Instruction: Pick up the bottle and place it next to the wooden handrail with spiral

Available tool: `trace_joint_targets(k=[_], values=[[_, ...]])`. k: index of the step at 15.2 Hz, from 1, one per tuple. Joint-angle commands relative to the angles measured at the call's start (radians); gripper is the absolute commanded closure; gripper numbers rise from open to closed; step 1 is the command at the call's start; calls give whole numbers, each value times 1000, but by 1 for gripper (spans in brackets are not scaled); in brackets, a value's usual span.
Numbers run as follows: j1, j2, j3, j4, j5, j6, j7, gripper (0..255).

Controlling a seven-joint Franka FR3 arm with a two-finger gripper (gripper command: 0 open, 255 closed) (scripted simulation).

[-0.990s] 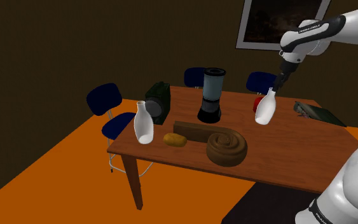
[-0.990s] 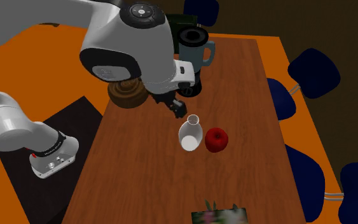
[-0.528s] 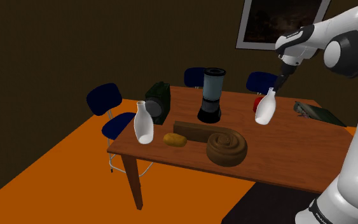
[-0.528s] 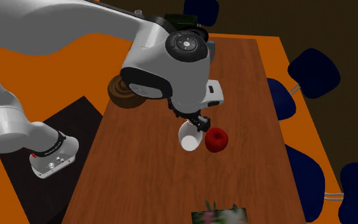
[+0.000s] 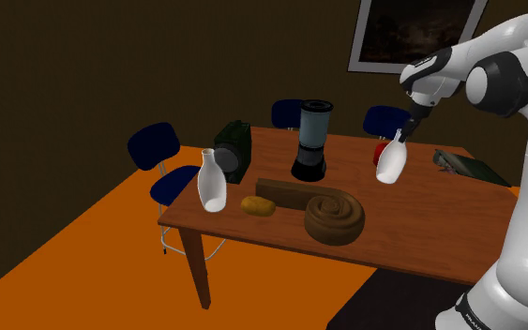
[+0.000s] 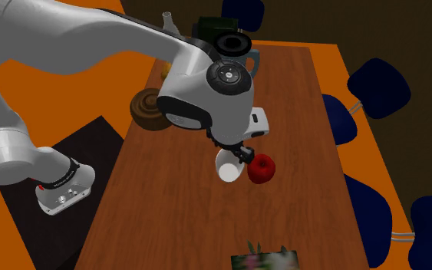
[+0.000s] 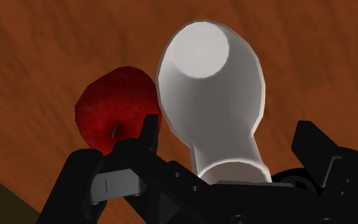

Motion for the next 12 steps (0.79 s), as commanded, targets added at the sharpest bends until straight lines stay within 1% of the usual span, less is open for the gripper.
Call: trace_joint_targets(k=[1, 7, 8, 12], values=[[0, 1, 1, -4, 2, 5, -2, 0], [0, 1, 1, -4, 2, 5, -2, 0], [0, 1, 1, -4, 2, 5, -2, 255], [0, 1, 1, -4, 2, 5, -2, 255]])
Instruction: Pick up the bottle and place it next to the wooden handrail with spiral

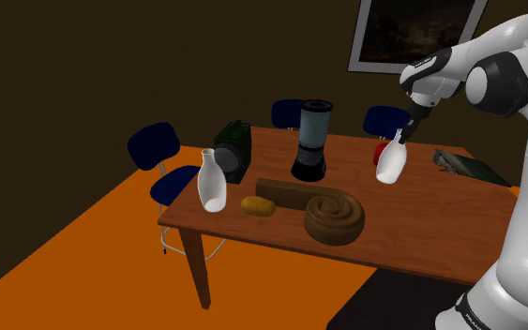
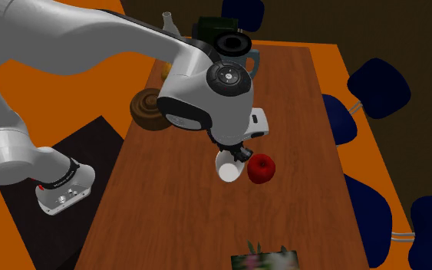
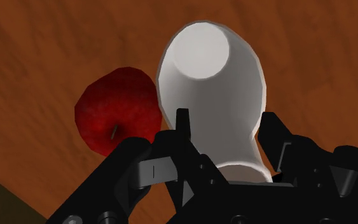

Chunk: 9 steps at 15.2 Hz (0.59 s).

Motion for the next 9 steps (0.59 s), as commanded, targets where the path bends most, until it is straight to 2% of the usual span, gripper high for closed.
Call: trace_joint_targets(k=[1, 5, 9], values=[[0, 0, 0, 0, 0, 0, 0, 255], [0, 0, 0, 0, 0, 0, 0, 255], [4, -18, -8, 33, -19, -45, 16, 255]])
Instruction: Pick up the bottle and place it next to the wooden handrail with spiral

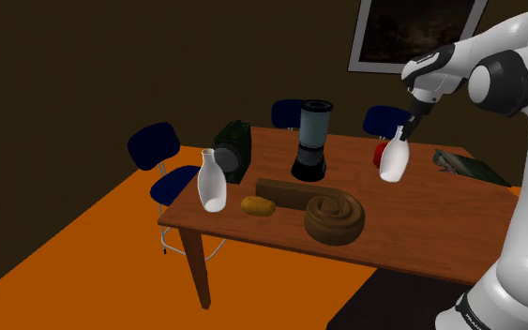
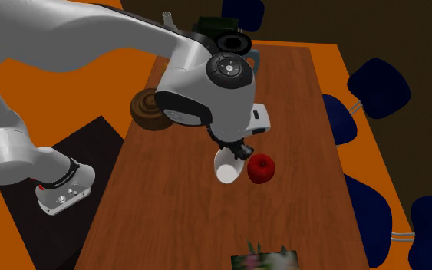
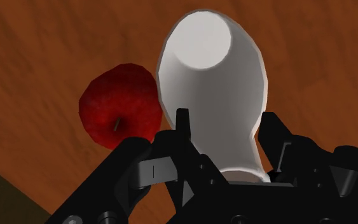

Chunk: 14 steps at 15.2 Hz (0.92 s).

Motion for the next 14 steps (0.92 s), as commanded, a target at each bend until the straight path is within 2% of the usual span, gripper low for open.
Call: trace_joint_targets(k=[1, 14], values=[[2, -9, -4, 18, -9, -23, 8, 255], [-3, -39, -20, 158, -46, -182, 46, 255]])
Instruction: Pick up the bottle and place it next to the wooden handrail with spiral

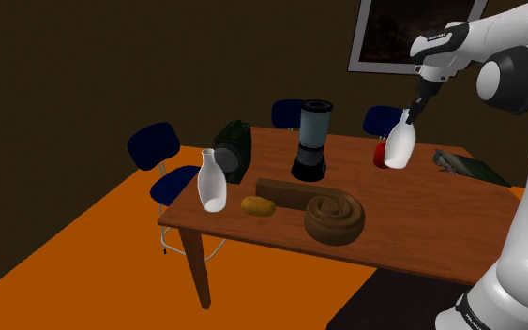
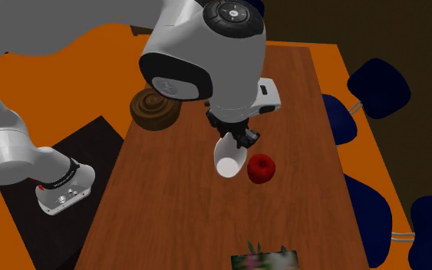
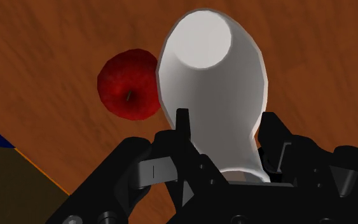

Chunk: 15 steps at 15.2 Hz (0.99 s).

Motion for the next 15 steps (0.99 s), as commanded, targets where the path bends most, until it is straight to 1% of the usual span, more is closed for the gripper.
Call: trace_joint_targets(k=[1, 8, 14, 15], values=[[-3, -2, -2, 24, -3, -25, 4, 255], [-19, 3, -5, 125, -4, -120, 16, 255], [-42, 21, -6, 229, 7, -209, 22, 255], [-44, 22, -6, 234, 7, -213, 22, 255]])
